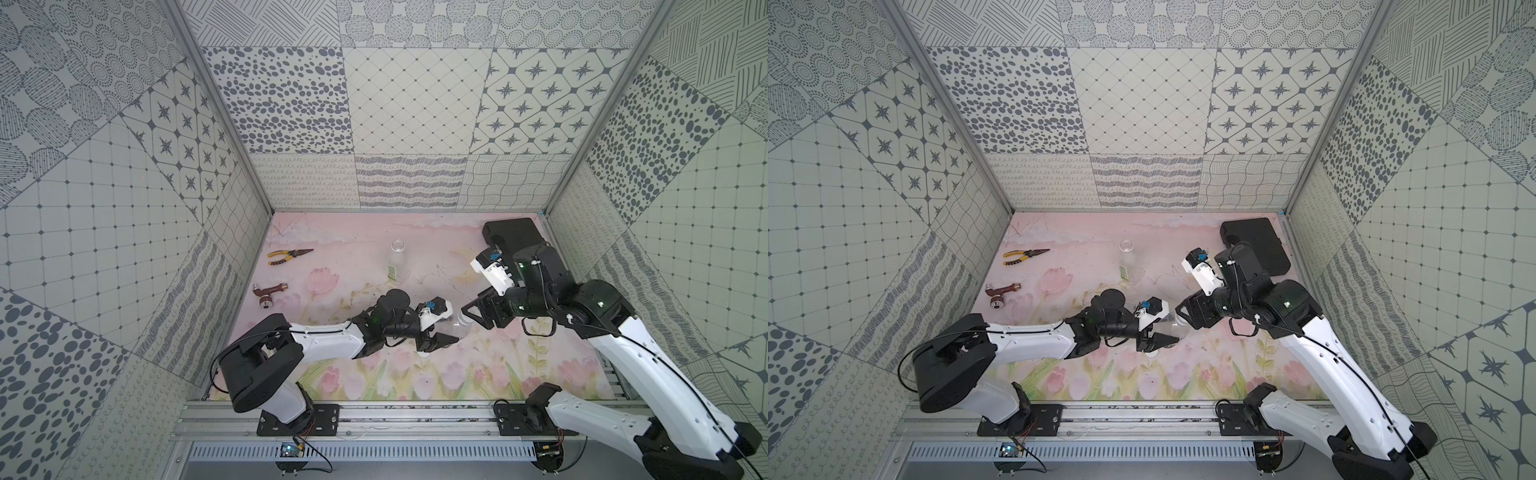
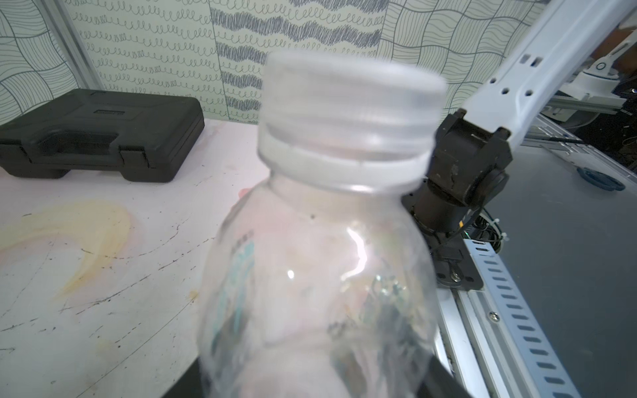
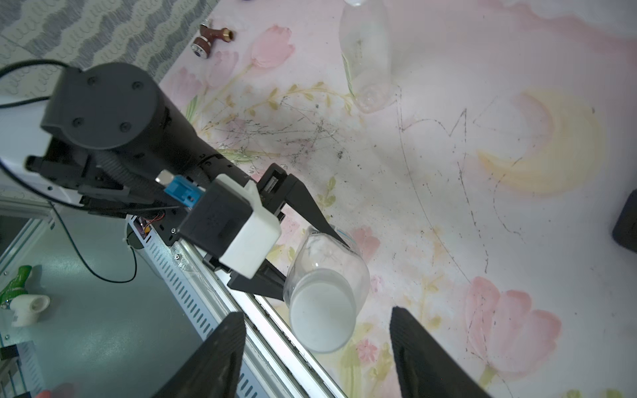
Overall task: Screw on the bottle caps
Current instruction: Screw the bottle cap onto the plastic bottle.
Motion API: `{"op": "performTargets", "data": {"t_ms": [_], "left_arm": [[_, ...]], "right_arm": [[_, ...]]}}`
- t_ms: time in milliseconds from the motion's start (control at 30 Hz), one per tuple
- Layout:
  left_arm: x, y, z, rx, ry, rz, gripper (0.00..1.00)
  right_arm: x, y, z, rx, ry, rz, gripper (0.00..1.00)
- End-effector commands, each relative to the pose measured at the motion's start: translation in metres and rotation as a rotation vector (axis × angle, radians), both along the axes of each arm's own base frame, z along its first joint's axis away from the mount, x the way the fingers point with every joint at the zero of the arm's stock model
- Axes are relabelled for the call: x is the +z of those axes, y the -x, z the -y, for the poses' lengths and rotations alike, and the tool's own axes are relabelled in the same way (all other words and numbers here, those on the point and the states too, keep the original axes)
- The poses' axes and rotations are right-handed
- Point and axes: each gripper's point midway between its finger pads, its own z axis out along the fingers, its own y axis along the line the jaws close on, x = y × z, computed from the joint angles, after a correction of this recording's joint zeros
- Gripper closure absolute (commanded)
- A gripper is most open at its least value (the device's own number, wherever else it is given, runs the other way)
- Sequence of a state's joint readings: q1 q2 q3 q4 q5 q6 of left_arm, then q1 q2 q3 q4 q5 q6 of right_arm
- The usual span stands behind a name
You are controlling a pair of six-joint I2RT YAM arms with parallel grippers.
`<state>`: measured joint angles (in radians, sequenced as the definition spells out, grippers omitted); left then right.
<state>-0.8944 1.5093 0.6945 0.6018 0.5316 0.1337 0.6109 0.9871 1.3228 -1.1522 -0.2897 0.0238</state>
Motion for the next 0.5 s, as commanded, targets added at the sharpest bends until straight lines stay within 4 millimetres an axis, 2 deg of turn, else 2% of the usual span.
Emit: {"op": "performTargets", "data": {"t_ms": [0, 100, 233, 467], "left_arm": [[0.001, 0.031, -0.021, -0.100, -0.106, -0.037, 0.47], [0.012, 0.043, -0.029, -0.102, -0.133, 0.000, 0.46], [0.023, 0.060, -0.033, -0.136, -0.158, -0.020, 0.45], [0.032, 0.065, -0.042, -0.114, -0.170, 0.000, 0.45]], "right_arm": [[0.018, 0.013, -0.010, 0.201, -0.018, 0.145, 0.29], [0.019, 0.027, -0.014, 0.303, -0.031, 0.173, 0.30], [0.020, 0.035, -0.012, 0.363, -0.010, 0.183, 0.32], [0.019, 0.060, -0.015, 0.504, -0.005, 0.193, 0.35]]}}
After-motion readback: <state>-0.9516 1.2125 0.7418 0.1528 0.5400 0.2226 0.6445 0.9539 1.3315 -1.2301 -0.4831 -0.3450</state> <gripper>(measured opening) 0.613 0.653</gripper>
